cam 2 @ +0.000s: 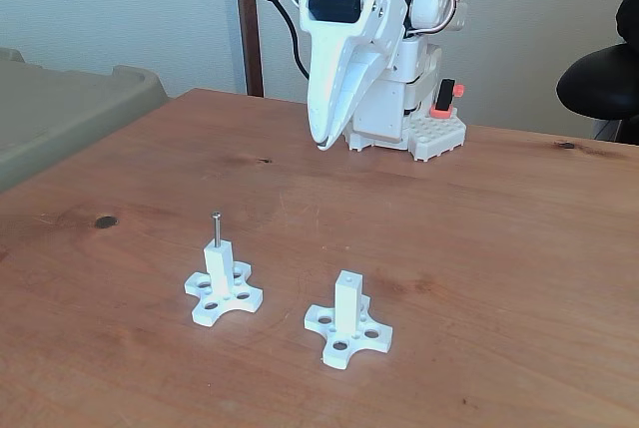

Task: Grab the screw and set it in the hole.

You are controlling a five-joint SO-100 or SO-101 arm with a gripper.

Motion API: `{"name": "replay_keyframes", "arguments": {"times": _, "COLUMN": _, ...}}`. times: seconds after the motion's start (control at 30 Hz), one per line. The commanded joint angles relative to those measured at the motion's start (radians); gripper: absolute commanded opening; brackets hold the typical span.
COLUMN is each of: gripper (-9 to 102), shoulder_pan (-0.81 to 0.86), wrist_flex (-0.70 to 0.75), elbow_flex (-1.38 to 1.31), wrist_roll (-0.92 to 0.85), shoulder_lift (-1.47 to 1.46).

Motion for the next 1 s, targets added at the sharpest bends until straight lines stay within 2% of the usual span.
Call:
{"name": "replay_keyframes", "arguments": {"times": 0.0, "gripper": -4, "shoulder_pan": -0.002, "wrist_flex": 0.023, "elbow_flex": 0.035, "wrist_roll": 0.014, "shoulder_lift": 0.020}}
{"name": "replay_keyframes", "arguments": {"times": 0.97, "gripper": -4, "shoulder_pan": -0.023, "wrist_flex": 0.025, "elbow_flex": 0.034, "wrist_roll": -0.002, "shoulder_lift": 0.018}}
